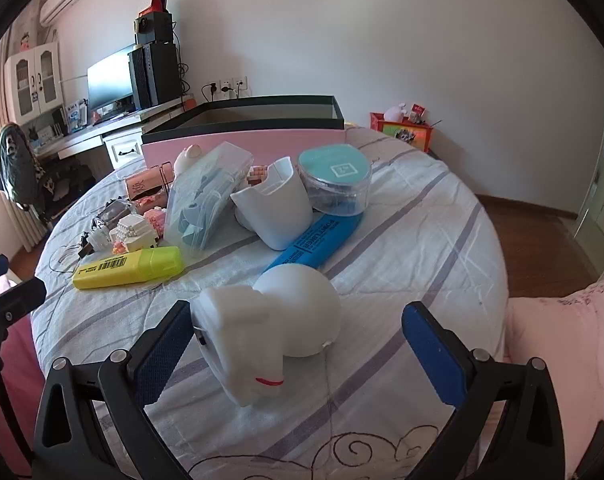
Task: Organize rigid objects
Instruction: 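Grasp the white toy figure with the right gripper while the left gripper grasps the pink block figure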
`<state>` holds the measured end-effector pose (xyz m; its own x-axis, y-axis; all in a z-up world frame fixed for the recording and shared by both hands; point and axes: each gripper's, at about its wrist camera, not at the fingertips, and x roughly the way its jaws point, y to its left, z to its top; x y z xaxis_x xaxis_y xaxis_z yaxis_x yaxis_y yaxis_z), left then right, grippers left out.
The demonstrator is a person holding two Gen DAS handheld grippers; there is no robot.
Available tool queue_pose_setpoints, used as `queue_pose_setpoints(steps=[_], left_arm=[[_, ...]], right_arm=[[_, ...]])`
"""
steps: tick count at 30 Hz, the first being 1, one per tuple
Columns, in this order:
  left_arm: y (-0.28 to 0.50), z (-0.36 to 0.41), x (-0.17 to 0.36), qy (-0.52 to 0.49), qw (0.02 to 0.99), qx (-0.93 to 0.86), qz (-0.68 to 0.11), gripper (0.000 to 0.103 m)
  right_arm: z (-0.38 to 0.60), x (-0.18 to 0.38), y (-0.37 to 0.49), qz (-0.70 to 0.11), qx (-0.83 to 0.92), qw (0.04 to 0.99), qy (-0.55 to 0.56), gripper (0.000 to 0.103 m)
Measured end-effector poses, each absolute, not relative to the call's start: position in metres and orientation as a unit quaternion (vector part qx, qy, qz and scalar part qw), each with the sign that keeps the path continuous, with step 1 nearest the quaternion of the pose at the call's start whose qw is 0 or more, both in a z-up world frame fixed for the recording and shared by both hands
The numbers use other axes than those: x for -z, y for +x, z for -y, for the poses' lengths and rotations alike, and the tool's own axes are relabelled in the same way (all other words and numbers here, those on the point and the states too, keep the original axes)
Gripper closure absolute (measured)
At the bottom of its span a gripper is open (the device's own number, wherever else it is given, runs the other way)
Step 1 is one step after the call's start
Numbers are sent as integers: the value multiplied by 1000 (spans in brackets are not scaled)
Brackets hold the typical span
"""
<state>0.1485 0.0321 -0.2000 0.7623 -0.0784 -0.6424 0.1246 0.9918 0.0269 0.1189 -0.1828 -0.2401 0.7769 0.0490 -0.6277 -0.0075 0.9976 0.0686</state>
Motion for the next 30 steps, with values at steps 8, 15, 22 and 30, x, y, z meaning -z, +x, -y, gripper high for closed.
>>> queue_pose_setpoints(steps=[8,15,22,30], left_arm=[[179,-9,219,56,927,70,-365,0],[195,5,211,60,931,87,-348,0],[233,18,212,51,923,76,-374,1],[254,29,222,77,918,54,-385,10]], right_arm=[[209,250,133,-337,-45,939,46,33],[215,250,138,-333,-58,939,55,32],[219,250,147,-335,-68,938,60,32],[223,250,157,-337,-77,936,60,32]])
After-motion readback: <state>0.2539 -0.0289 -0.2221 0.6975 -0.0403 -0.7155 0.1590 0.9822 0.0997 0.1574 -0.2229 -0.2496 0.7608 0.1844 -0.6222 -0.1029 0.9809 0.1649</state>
